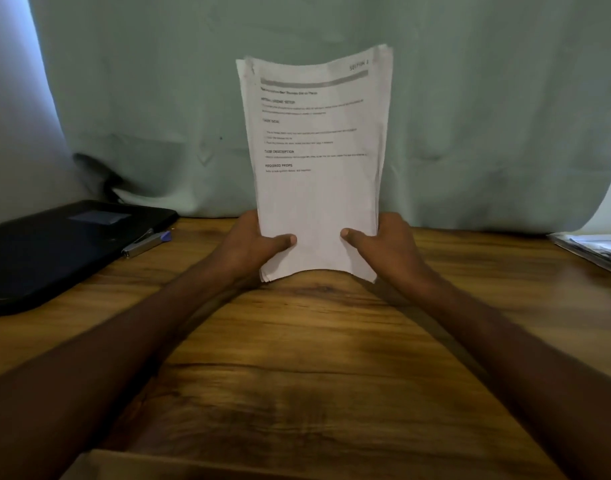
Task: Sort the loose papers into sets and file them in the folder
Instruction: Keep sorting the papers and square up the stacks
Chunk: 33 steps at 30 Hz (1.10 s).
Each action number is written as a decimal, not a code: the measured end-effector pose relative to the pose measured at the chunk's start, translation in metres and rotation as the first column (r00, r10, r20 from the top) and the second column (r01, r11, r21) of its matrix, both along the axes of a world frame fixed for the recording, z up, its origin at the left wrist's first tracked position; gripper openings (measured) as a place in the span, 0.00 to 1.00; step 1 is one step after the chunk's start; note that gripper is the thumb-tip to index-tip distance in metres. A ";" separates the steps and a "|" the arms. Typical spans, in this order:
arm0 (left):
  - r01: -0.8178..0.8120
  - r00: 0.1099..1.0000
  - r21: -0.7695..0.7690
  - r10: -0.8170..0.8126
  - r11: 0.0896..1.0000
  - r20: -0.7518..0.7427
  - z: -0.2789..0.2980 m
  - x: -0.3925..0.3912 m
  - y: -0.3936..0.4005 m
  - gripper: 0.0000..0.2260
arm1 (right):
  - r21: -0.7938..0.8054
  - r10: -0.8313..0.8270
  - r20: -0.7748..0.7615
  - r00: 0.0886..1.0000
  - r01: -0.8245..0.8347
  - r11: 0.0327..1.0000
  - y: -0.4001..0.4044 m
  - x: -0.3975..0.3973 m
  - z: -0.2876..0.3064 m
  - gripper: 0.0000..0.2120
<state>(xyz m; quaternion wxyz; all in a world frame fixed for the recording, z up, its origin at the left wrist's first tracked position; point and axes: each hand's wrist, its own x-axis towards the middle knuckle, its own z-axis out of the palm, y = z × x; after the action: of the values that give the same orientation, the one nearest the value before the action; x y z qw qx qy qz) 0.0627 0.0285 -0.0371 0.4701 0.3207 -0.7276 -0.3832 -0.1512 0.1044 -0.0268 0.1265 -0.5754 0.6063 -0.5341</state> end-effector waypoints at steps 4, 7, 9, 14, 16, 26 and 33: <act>0.075 0.987 0.193 -0.045 0.978 -0.155 0.003 0.003 0.000 0.15 | 0.180 0.069 0.025 0.997 -0.072 0.981 0.003 -0.007 0.011 0.17; 0.103 0.959 0.244 -0.031 0.964 -0.281 0.013 0.008 -0.001 0.12 | 0.357 0.173 0.105 0.979 -0.200 0.913 0.009 -0.016 0.015 0.25; 0.113 0.951 0.241 -0.035 0.964 -0.307 0.015 0.011 -0.001 0.12 | 0.401 0.248 0.174 0.953 -0.298 0.866 0.011 -0.018 0.014 0.29; 0.173 0.953 0.273 -0.090 0.946 -0.290 0.009 0.007 0.005 0.11 | 0.280 0.193 0.437 0.879 -0.336 0.899 0.005 -0.018 0.012 0.22; 0.179 0.962 0.313 -0.099 0.933 -0.253 0.007 0.005 0.009 0.11 | 0.290 0.116 0.417 0.902 -0.253 0.923 0.006 -0.018 0.010 0.18; 0.147 0.951 0.283 -0.057 0.948 -0.302 0.016 -0.045 0.069 0.12 | 0.220 -0.088 0.254 0.963 0.031 0.975 0.072 -0.057 0.036 0.14; 0.223 0.951 0.518 -0.069 0.825 -0.300 0.031 -0.146 0.128 0.08 | 0.198 -0.314 0.060 0.947 0.297 0.934 0.175 -0.153 0.065 0.12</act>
<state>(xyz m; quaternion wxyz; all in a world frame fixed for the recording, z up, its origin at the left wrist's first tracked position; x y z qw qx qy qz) -0.0831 0.1562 -0.0062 0.4221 0.3292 -0.5399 -0.6496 -0.3038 0.2792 0.0377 0.1222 -0.4349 0.7293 -0.5138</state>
